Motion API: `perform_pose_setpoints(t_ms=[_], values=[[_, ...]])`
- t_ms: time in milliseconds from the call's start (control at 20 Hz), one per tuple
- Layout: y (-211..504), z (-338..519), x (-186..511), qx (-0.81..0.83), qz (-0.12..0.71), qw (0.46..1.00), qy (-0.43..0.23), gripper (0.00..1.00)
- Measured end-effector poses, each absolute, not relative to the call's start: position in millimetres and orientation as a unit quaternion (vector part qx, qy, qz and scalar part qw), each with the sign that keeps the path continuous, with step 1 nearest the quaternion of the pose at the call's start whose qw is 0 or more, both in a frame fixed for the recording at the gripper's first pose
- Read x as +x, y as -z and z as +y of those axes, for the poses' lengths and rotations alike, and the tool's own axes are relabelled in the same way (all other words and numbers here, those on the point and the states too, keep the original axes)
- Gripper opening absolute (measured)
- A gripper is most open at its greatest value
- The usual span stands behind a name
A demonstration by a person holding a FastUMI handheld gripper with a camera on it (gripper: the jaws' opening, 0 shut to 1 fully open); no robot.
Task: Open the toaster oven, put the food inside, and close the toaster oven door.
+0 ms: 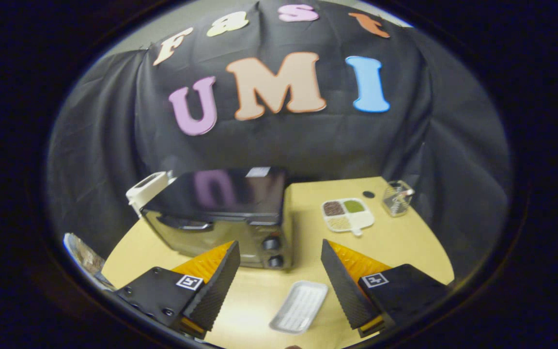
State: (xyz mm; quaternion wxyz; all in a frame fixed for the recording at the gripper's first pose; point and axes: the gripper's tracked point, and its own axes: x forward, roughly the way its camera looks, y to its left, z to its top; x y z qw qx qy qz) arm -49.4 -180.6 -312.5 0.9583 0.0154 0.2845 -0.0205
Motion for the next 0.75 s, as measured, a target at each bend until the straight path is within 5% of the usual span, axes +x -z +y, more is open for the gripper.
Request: perform_pose_setpoints(t_ms=[400,750], values=[[118,-325,19,-0.02,0.117,0.989,0.087,1.0],[52,-374,31,-0.033,0.023,0.995,0.091,1.0]])
